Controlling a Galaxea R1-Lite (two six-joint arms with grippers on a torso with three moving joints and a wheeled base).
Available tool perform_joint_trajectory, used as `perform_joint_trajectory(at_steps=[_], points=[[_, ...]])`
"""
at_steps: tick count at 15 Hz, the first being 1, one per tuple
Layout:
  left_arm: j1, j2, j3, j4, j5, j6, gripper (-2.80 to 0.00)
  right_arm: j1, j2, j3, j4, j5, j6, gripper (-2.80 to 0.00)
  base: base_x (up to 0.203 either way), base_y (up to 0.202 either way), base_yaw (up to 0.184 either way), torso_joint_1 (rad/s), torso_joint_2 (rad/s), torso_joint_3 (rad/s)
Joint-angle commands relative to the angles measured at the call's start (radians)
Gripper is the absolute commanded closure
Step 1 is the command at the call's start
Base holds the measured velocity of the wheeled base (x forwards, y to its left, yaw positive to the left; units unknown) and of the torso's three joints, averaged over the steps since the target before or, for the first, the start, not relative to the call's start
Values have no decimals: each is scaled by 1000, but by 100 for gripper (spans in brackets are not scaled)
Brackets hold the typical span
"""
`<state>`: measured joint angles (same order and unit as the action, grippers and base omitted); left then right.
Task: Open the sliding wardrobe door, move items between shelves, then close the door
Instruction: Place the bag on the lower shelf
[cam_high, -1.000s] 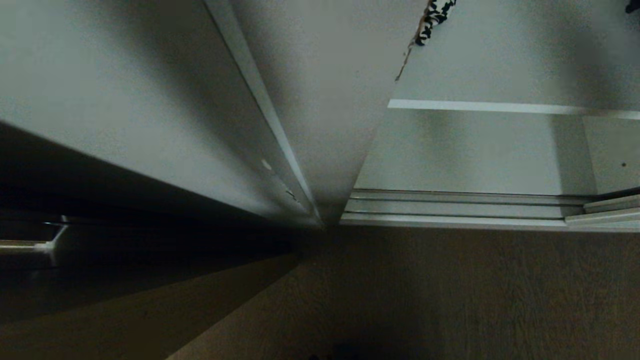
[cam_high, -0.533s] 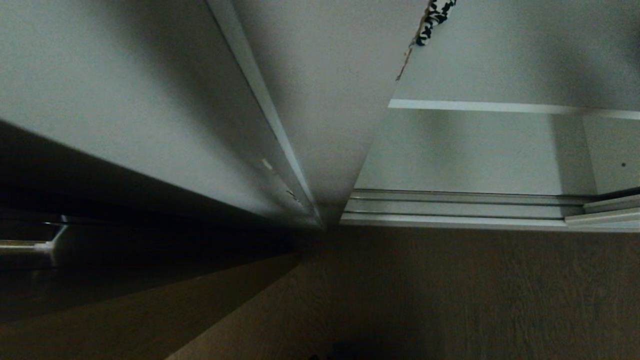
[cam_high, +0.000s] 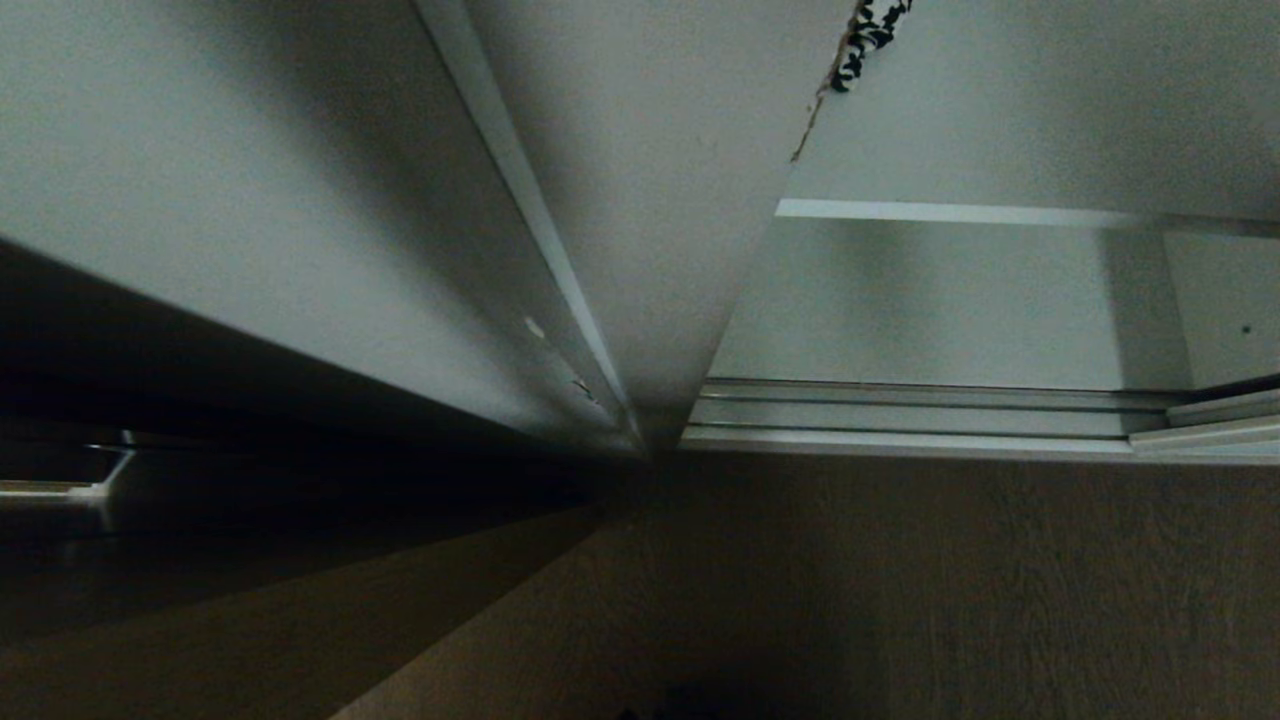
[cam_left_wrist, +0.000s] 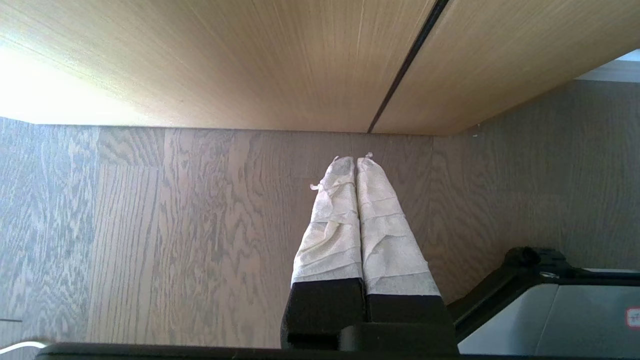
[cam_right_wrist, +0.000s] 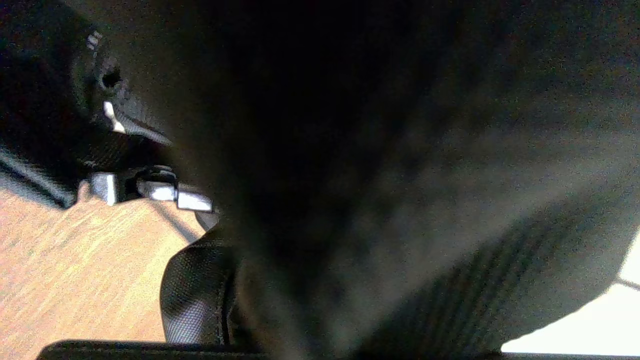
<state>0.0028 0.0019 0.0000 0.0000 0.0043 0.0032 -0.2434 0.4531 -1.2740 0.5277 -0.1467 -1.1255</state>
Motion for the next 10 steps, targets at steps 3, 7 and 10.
perform_joint_trajectory(at_steps=[3, 7, 10], points=[[0, 0, 0, 0, 0, 0, 0, 56, -138, 93, 57, -36, -7, 0, 0, 0, 0, 0, 0, 0], [0, 0, 0, 0, 0, 0, 0, 73, -181, 208, 80, -56, 3, 0, 0, 0, 0, 0, 0, 0], [0, 0, 0, 0, 0, 0, 0, 81, -175, 307, 43, -72, 3, 0, 0, 0, 0, 0, 0, 0]])
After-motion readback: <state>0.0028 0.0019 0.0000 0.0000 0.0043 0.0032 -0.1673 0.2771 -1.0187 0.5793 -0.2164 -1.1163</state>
